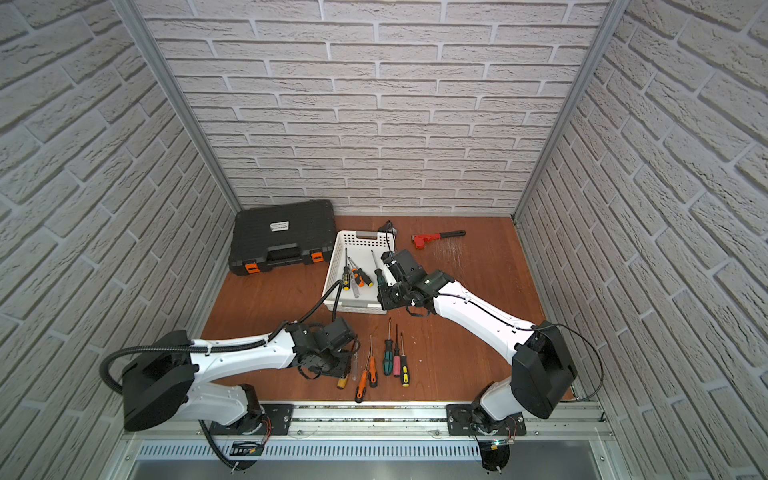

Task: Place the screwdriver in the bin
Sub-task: 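Open the right gripper and withdraw while the left gripper grasps the yellow-handled screwdriver, then carry the yellow-handled screwdriver with the left gripper toward the bin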

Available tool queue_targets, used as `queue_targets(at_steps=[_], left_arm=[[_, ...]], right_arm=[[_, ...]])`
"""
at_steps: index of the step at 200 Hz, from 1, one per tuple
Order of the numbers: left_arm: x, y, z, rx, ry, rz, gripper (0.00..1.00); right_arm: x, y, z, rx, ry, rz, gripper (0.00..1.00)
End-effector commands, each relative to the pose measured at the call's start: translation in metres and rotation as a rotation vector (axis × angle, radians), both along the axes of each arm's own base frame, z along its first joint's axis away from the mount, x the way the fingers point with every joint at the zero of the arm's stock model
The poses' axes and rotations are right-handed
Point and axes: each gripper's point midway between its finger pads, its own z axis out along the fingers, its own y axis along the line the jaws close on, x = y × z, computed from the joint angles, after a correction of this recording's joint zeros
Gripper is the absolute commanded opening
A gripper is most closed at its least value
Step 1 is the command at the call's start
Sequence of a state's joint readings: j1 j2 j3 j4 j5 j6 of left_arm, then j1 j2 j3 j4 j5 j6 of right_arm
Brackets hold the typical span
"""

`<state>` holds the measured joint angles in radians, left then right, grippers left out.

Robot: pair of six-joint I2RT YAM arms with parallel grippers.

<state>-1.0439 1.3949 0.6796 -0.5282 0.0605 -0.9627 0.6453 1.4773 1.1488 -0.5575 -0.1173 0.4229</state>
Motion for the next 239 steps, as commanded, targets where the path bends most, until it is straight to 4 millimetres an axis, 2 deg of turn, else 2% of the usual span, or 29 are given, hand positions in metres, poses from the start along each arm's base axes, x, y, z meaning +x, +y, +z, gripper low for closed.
queue_targets(at_steps=[1,54,81,126,151,179,200,218,239], left_arm=[[0.003,0.006,-0.003,0.058,-0.010,0.005,0.41],[-0.004,0.012,-0.014,0.101,0.021,0.025,0.37],[-0.011,0.013,-0.009,0.128,0.059,0.051,0.34],[-0.015,0.013,-0.006,0.128,0.081,0.113,0.21],[-0.014,0.016,-0.002,0.125,0.067,0.129,0.10],[-0.007,0.022,0.016,0.106,0.014,0.143,0.05],[-0.008,0.038,0.033,0.102,0.015,0.196,0.05],[-0.010,0.057,0.060,0.085,0.015,0.239,0.04],[0.004,0.073,0.098,0.025,-0.022,0.272,0.05]], right_arm=[[0.000,0.001,0.003,0.018,-0.021,0.003,0.27],[-0.001,0.001,-0.002,0.019,-0.018,0.005,0.27],[-0.002,0.001,-0.003,0.024,-0.017,0.008,0.27],[0.000,0.004,-0.005,0.038,-0.025,0.009,0.27],[0.000,0.005,-0.006,0.045,-0.028,0.013,0.27],[0.002,0.005,-0.006,0.046,-0.035,0.010,0.27],[0.003,0.006,-0.006,0.051,-0.037,0.008,0.27],[0.003,0.006,-0.003,0.051,-0.043,0.011,0.27],[0.006,0.004,-0.003,0.045,-0.056,0.002,0.27]])
